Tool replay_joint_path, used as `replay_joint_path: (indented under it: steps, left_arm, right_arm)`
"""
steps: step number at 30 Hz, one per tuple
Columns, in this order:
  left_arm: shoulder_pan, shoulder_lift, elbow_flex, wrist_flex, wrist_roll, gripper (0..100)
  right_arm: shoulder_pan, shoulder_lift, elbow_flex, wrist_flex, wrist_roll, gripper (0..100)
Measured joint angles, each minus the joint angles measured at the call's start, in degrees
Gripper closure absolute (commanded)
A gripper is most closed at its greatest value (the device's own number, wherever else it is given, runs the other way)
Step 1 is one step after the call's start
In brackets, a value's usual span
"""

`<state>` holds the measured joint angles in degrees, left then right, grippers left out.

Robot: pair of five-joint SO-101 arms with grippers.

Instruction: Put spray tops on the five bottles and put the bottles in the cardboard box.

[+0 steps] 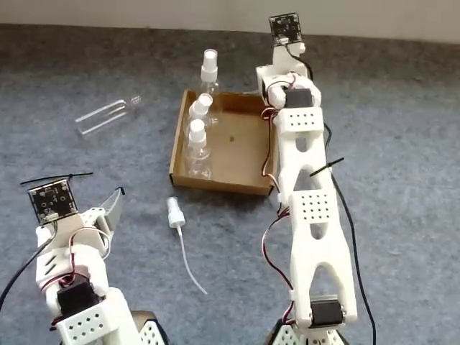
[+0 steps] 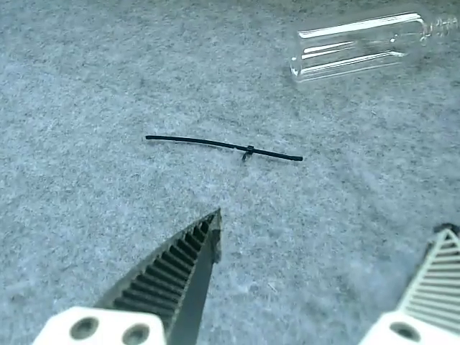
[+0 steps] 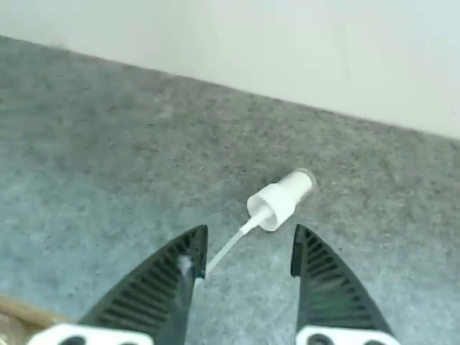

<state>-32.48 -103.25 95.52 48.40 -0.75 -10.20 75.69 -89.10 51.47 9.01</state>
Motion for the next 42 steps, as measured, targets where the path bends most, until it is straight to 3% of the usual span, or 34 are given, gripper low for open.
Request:
replay_joint_path:
  steps: [35, 42]
  left_arm:
    - [0.00, 0.00, 0.00, 0.00, 0.00, 61]
    - [0.00, 0.00, 0.00, 0.00, 0.00, 61]
  right_arm:
    - [0.35, 7.12, -1.14, -5.01, -0.53, 84.7]
    - [3.08, -2.46, -3.78, 11.08, -0.53, 84.7]
